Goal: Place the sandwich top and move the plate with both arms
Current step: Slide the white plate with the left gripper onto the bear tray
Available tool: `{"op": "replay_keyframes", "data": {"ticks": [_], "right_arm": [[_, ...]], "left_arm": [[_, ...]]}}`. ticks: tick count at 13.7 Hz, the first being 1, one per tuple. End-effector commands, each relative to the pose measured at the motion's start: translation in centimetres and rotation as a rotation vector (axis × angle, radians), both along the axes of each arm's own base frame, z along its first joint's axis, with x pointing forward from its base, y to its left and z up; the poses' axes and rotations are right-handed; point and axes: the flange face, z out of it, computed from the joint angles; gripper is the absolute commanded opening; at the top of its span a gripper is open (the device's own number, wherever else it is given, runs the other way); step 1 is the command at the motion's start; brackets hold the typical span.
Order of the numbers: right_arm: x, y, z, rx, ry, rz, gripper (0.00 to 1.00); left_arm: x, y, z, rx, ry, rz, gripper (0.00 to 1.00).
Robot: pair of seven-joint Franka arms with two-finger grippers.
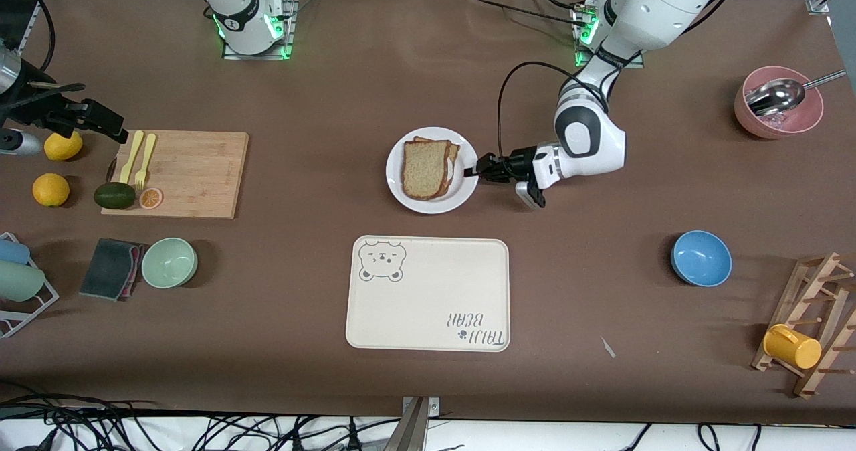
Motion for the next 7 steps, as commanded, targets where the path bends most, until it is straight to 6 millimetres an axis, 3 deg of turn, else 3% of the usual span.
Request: {"op": "replay_keyframes", "data": {"ticks": [1,4,7], "right_arm": [[-0.5,0.2,0.1,0.014,-0.007,-0.014,1.00],[-0.5,0.1,0.2,0.014,-0.007,-0.017,1.00],[-0.6,0.4,0.3,0.011,-0.007,-0.011,1.00]], "left_arm": [[3.9,0.6,3.6,-0.062,0.006,0.020,0.00],[8.1,2.5,5.2,-0.082,-0.011,0.053,0.00],[13.2,2.3,5.0,-0.045,0.014,0.037,0.00]]}}
